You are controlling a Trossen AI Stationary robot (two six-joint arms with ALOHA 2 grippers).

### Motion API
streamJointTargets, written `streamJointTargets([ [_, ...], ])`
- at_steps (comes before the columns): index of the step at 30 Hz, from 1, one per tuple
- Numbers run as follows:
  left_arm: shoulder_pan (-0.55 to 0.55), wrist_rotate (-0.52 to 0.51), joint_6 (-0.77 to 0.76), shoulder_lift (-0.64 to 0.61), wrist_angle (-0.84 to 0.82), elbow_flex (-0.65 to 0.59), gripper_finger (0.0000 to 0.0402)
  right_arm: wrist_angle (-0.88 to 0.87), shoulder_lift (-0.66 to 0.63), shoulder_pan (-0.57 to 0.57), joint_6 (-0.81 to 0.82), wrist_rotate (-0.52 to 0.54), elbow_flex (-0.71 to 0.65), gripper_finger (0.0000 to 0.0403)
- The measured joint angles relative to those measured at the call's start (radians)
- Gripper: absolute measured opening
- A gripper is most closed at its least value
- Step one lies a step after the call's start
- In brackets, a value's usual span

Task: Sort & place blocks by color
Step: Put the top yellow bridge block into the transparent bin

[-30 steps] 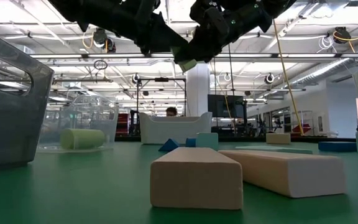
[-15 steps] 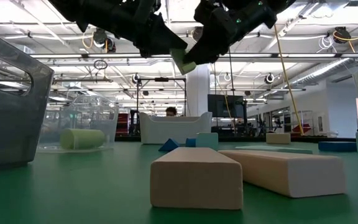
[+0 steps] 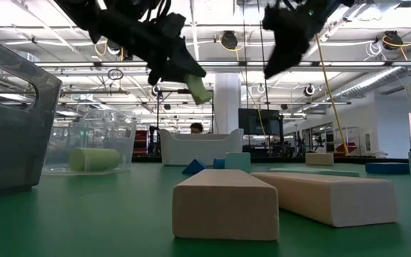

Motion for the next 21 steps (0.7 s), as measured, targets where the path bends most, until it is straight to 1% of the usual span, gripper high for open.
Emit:
streamJointTargets([
  [3, -0.009, 0.129, -0.099, -0.012, -0.073, 0.0, 0.0137, -0.108, -0.005, -0.042, 0.004, 0.139, 0.0, 0.0185],
  [5, -0.02, 0.192, -0.144, -0.031, -0.128, -0.001, 0.0138, -0.185, -0.002, -0.081, 0.014, 0.196, -0.002, 0.0185],
  [8, -0.036, 0.215, -0.183, -0.076, -0.259, -0.002, 0.0139, -0.185, -0.002, -0.146, 0.052, 0.228, -0.036, 0.0185],
  [11, -0.05, 0.216, -0.227, -0.134, -0.353, -0.001, 0.0137, -0.16, -0.003, -0.223, 0.076, 0.226, -0.109, 0.0185],
  [13, -0.062, 0.216, -0.259, -0.177, -0.43, -0.001, 0.0137, -0.112, -0.005, -0.269, 0.082, 0.219, -0.162, 0.0185],
  [18, -0.091, 0.207, -0.343, -0.29, -0.675, 0.0, 0.014, 0.04, -0.004, -0.354, 0.113, 0.081, -0.29, 0.0185],
  [21, -0.113, 0.171, -0.41, -0.339, -0.831, 0.0, 0.0139, 0.137, -0.004, -0.378, 0.114, 0.07, -0.353, 0.0185],
])
